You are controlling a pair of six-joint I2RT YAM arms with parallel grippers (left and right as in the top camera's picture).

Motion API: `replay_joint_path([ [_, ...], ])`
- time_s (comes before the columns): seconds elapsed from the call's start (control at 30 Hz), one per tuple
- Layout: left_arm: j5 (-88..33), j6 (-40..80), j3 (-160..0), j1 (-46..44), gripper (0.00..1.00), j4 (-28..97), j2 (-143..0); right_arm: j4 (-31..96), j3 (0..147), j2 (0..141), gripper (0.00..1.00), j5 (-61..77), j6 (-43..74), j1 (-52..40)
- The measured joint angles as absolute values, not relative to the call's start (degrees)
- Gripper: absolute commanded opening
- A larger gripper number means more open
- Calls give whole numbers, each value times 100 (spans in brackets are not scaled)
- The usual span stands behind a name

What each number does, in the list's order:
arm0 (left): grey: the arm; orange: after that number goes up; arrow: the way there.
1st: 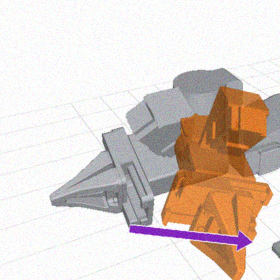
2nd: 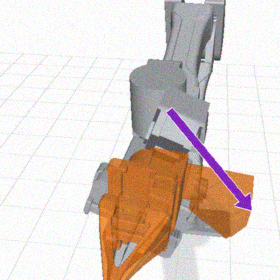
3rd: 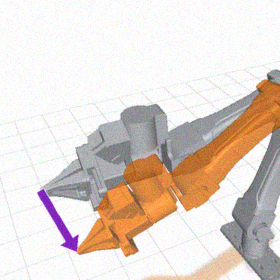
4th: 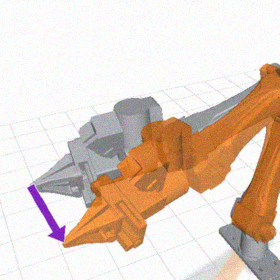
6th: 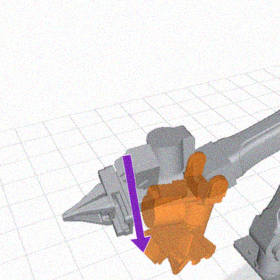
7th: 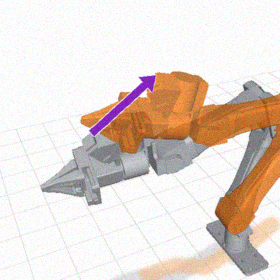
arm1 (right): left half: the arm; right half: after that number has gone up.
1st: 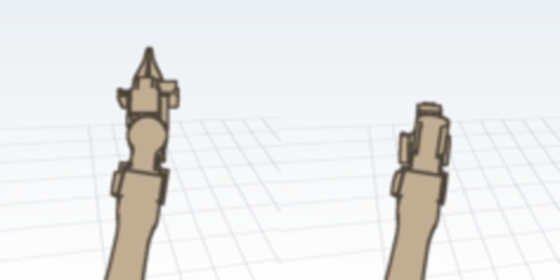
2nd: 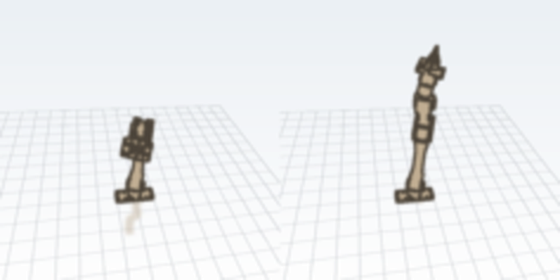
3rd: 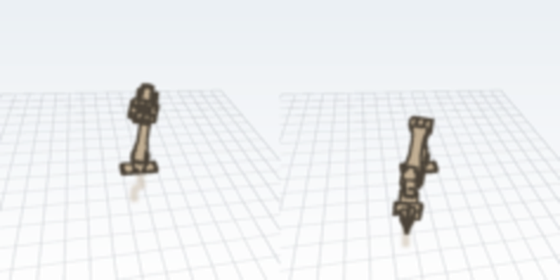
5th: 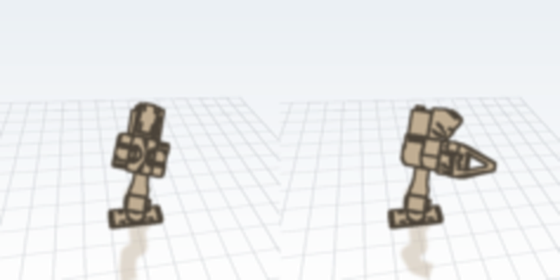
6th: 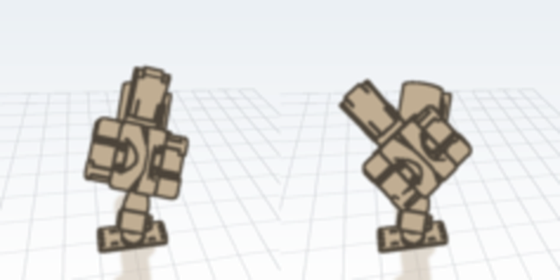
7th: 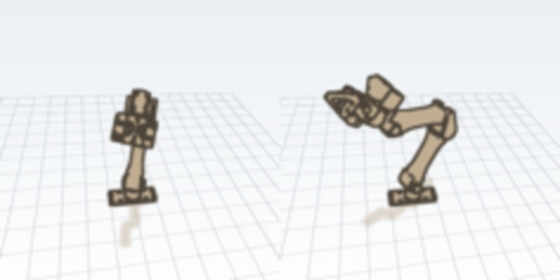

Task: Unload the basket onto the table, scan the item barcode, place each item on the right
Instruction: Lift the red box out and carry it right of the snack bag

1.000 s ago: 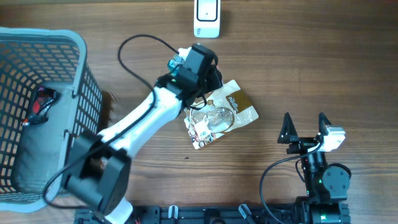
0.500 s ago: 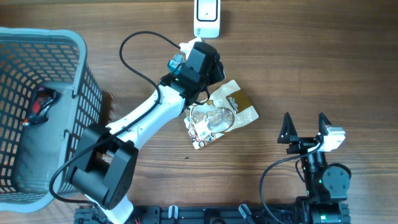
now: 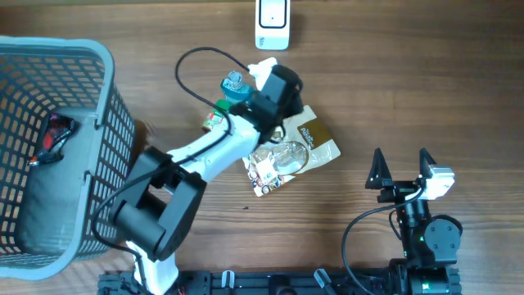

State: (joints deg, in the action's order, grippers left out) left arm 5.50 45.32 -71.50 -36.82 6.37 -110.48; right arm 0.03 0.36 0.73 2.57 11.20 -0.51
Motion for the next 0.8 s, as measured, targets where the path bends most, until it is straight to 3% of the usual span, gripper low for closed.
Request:
replay_joint_path([
  [0.43, 532, 4486, -7150, -4434, 50, 585, -11203, 3, 36, 73, 100, 257, 1120, -51],
  [0.5, 534, 4486, -7150, -4484, 59, 561, -11347, 3, 36, 73, 100, 257, 1120, -51],
  [0.57, 534, 4447, -7150, -4563, 62, 541, -11461, 3, 36, 73, 100, 257, 1120, -51],
  [0.7, 530, 4412, -7150, -4722, 98, 504, -11539, 3, 36, 73, 100, 257, 1120, -51],
  [0.8, 532, 4375, -7150, -4768, 100, 486, -11515, 3, 36, 73, 100, 257, 1120, -51],
])
